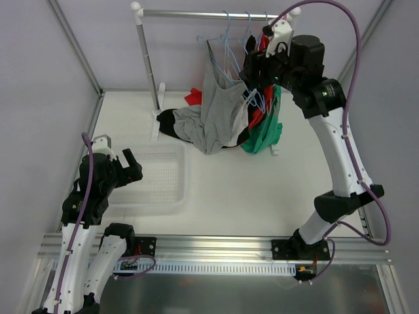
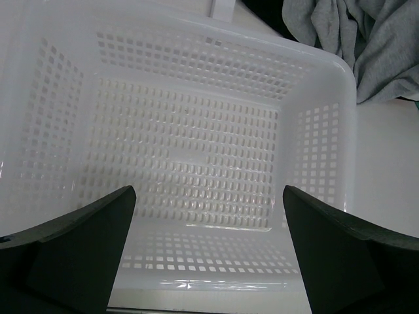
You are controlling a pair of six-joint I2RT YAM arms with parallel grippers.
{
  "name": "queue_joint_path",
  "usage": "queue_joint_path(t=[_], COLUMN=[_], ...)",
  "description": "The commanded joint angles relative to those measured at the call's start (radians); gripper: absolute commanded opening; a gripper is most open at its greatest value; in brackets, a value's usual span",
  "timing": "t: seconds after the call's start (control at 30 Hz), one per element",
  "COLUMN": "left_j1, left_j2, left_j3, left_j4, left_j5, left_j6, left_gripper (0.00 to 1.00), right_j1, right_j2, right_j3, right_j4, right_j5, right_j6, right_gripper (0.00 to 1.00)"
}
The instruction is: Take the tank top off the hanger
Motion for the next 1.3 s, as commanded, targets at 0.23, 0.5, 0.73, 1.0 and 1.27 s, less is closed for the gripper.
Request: queue_joint_path(t=[0.23,0.5,0.73,1.0,1.27], left_j1=[-0.006,-0.006,-0.006,-0.006,-0.006], left_j2=[-0.022,-0.037,-0.031,-0.025,-0.026], left_j3=[-0.005,-0.005,-0.005,-0.006,-0.006], left_j4=[0.032,0.032,0.035,0.037,0.04], left_j5=[-0.013,-0.011,0.001,0.016,0.022], left_j6=[-0.011,-0.013,-0.01,-0.008,-0.007], left_gripper=[0.99,0.99,0.99,0.99,0.99], right_j1=[0.052,0.052,0.052,0.052,0.054], right_j2=[0.197,0.283,0.291,0.303,0.312], right_j3=[0.183,0.183,0.182,0.18,0.18], right_j4=[-0.001,0.01,0.048,0.065,0.07], right_j5=[0.231,0.21,0.233,0.178,0.124], right_j6=[-0.16,-0.162,-0.145,-0.12,-0.096], right_gripper=[0.64,0.55,0.53,0.34,0.08])
